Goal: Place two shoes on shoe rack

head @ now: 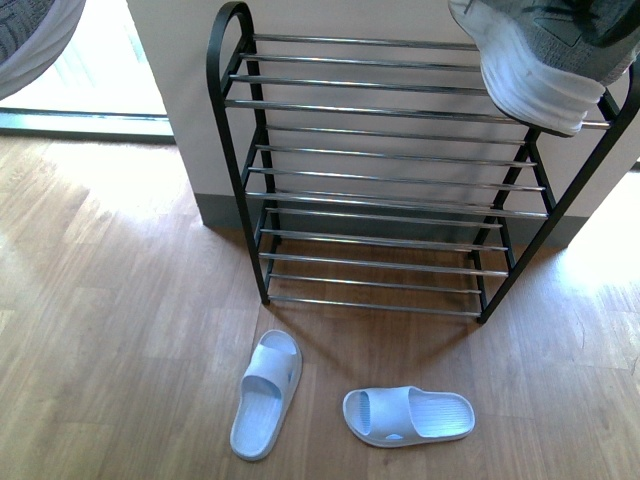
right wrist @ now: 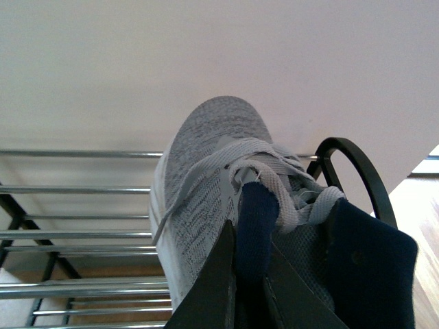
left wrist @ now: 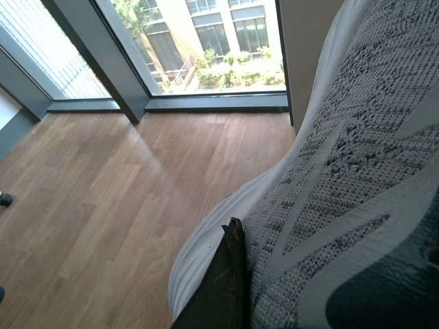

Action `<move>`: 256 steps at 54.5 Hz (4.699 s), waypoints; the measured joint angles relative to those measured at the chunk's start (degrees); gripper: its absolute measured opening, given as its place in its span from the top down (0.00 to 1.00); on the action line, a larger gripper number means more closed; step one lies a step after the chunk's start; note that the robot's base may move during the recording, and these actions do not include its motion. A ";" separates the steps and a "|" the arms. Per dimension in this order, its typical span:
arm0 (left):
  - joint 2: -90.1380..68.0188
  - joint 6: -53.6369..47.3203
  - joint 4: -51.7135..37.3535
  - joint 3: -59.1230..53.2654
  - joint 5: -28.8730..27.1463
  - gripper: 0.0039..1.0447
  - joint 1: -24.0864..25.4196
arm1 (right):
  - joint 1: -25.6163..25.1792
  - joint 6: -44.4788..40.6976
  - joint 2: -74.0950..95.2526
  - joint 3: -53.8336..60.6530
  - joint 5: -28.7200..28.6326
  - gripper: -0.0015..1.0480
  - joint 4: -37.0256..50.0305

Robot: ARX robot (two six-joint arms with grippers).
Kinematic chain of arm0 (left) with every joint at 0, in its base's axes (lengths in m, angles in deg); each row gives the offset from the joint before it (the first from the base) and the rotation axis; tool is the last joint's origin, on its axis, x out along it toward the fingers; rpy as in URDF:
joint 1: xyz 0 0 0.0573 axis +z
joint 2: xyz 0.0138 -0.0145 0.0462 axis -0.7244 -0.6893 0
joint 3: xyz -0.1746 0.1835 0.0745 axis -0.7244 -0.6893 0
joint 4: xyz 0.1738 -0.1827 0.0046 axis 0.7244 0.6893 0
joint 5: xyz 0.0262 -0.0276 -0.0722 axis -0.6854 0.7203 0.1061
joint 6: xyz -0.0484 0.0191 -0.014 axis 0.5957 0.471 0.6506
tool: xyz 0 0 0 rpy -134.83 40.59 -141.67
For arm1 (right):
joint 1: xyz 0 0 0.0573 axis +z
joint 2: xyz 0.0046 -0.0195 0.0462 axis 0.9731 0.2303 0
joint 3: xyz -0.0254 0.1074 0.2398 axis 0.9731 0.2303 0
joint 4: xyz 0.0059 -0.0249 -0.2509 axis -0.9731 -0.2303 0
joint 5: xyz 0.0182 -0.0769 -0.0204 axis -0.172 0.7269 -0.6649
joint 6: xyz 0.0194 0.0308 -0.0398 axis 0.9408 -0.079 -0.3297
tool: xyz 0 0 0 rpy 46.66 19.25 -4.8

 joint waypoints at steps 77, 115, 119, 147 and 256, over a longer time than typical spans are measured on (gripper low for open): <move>0.00 0.00 0.00 0.00 -0.02 0.99 0.00 | -5.68 -16.63 32.41 -33.42 6.43 0.64 0.57; 0.00 0.02 0.00 0.00 -0.02 0.99 0.00 | -10.86 0.98 -11.52 10.78 -27.76 0.09 4.17; 0.00 0.00 0.00 0.00 0.00 0.99 0.00 | -13.18 2.56 -22.01 19.63 -32.98 0.09 3.39; 0.00 0.00 0.00 0.00 0.04 0.99 0.00 | -28.17 3.34 -54.73 46.75 -48.78 0.12 2.86; 0.00 0.00 0.02 0.00 -0.07 0.99 0.00 | -21.62 -3.63 -108.45 62.23 -31.10 0.98 -32.54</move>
